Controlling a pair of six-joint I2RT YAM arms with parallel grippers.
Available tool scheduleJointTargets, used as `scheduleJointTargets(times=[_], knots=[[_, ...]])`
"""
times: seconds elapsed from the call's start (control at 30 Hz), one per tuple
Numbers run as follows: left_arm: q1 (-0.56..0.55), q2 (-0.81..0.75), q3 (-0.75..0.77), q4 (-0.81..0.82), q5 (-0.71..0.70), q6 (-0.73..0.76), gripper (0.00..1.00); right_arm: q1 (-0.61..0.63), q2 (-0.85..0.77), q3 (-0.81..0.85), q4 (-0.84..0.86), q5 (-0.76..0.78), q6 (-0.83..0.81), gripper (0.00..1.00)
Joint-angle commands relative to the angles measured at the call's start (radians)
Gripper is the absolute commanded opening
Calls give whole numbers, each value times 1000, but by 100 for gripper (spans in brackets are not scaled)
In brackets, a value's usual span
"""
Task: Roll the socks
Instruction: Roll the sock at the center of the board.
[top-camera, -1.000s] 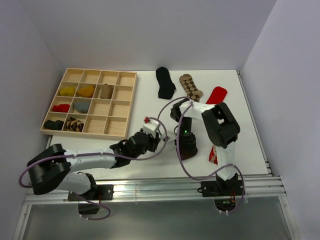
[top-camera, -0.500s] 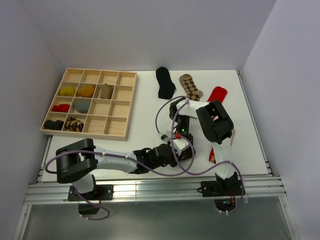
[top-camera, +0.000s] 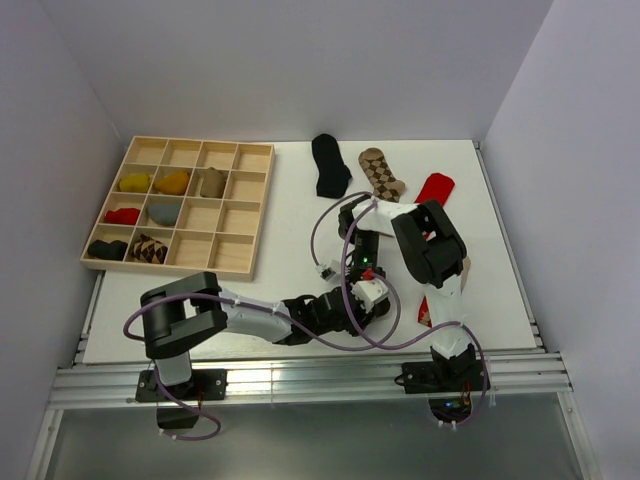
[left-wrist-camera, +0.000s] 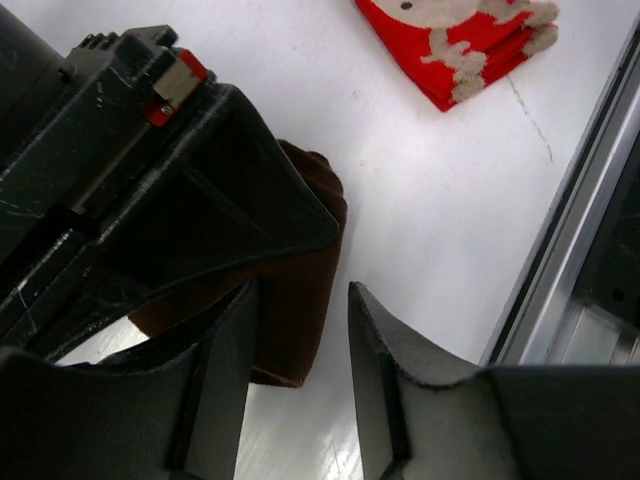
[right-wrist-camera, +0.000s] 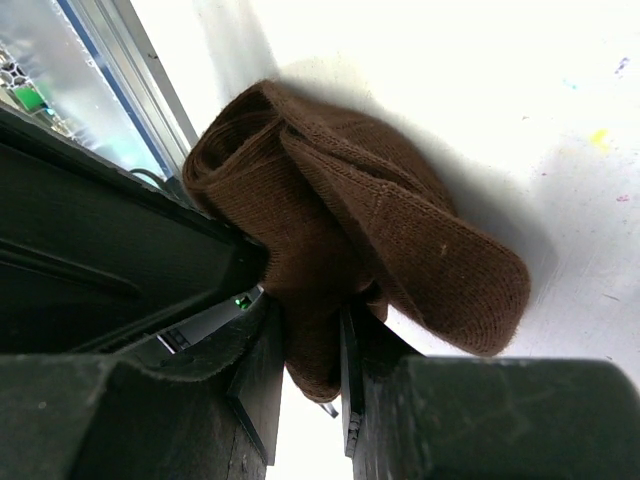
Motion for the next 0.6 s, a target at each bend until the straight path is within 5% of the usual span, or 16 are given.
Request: scheduleJointTargets(times=[0.0, 0.3, 0.57], knots=[[26, 22, -3, 63, 39, -46, 44, 7, 24, 23, 143, -48, -8, 21], [69, 92, 3, 25, 122, -110, 6, -21, -22, 28, 186, -100, 24, 32], [86, 114, -21, 3, 141, -171, 0, -111, -129, 65, 258, -204, 95, 47]])
